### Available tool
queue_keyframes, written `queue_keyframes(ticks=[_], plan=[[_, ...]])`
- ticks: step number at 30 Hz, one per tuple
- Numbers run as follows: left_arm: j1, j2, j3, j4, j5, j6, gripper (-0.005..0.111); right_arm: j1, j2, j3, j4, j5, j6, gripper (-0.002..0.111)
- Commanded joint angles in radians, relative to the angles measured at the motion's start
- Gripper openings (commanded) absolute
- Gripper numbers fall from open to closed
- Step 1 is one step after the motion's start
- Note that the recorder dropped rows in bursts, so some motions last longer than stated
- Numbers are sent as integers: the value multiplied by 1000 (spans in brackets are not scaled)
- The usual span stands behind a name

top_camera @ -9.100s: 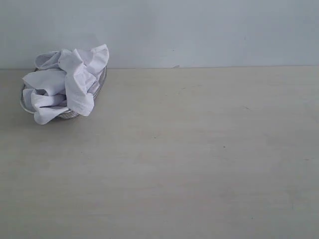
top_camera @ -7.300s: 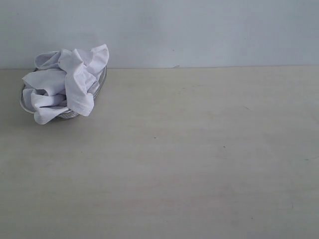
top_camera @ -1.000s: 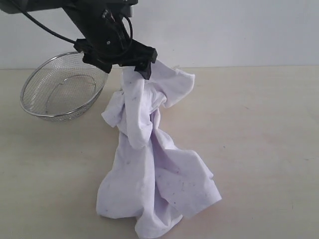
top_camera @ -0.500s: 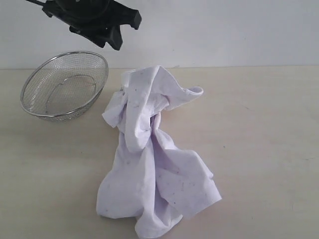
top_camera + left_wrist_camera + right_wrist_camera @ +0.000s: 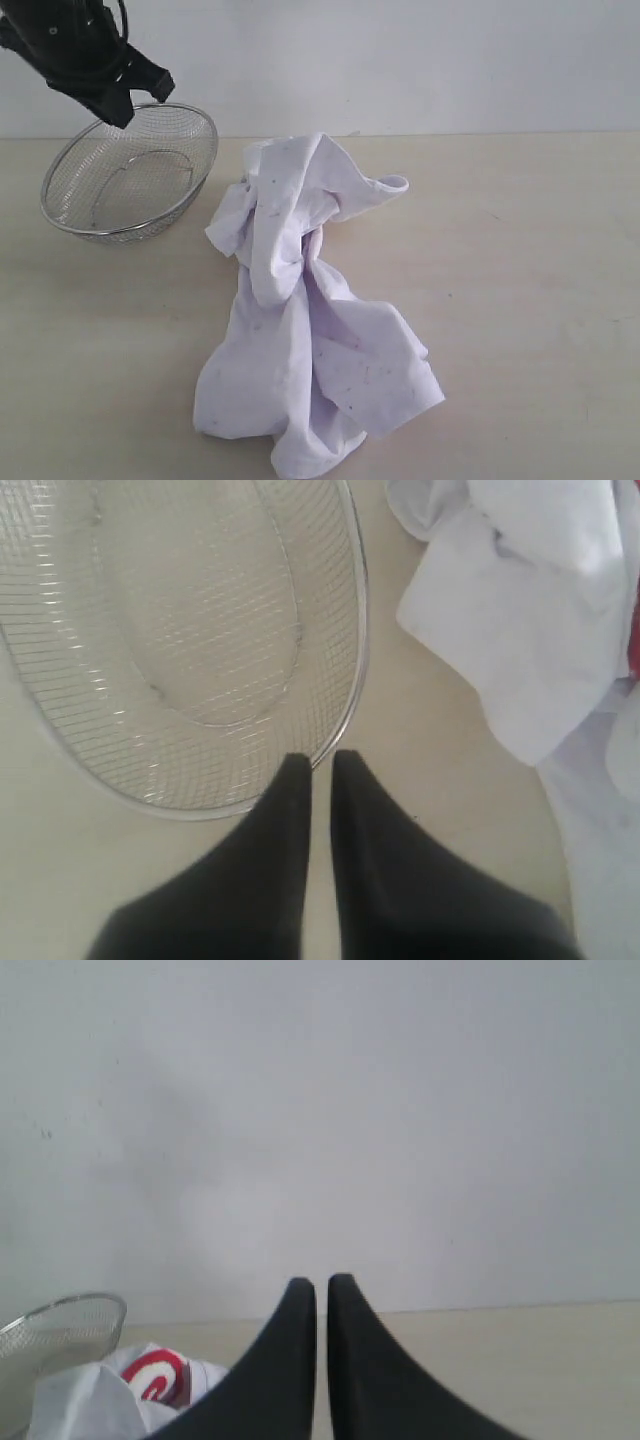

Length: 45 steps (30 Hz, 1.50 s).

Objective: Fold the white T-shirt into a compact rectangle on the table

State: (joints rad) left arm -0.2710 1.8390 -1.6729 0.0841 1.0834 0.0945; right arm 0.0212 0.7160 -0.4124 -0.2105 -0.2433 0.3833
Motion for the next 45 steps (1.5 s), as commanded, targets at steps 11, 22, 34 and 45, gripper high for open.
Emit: queue_keyframes(ticks=[11,22,34,45], plan=[[167,180,24,-514,-39,285,5,292,549,-372,-270,319,116,0],[178,240,24,-737,-94,422,5,354,754,-416,-69,400,-36,0],[341,237,21,-784,-7,422,5,647,761,-453,1074,674,-1296,0],[352,230,21,-1015,51,530,5,396,944,-727,1237,656,-1285,0]])
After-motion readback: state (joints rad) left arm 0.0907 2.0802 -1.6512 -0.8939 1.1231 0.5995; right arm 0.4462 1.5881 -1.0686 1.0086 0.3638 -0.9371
